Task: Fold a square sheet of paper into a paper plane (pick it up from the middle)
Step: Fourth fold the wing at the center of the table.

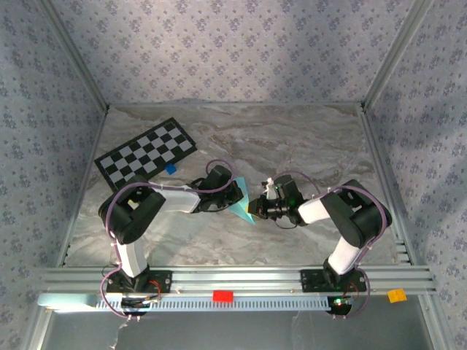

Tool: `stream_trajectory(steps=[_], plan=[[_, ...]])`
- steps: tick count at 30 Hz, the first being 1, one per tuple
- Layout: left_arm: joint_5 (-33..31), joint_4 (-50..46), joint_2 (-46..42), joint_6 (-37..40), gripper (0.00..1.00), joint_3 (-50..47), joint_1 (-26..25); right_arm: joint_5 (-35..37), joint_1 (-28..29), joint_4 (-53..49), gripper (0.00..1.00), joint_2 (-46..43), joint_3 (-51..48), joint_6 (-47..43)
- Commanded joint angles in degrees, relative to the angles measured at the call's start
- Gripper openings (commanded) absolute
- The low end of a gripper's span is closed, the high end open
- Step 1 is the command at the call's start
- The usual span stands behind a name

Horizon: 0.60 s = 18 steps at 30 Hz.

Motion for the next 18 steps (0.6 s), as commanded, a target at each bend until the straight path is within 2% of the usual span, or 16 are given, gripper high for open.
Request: stream_trajectory(steps=[1, 18], plan=[[0.3, -1.3, 1.5, 0.5, 0.01, 1.7, 0.4, 1.7, 0.9, -4.5, 0.04, 3.2, 0.2, 0.0], [-1.5, -4.1, 2.5, -0.8, 0.0, 1.3, 0.6, 0.8, 0.8, -6.3, 0.07, 2.7, 1.1, 0.4]])
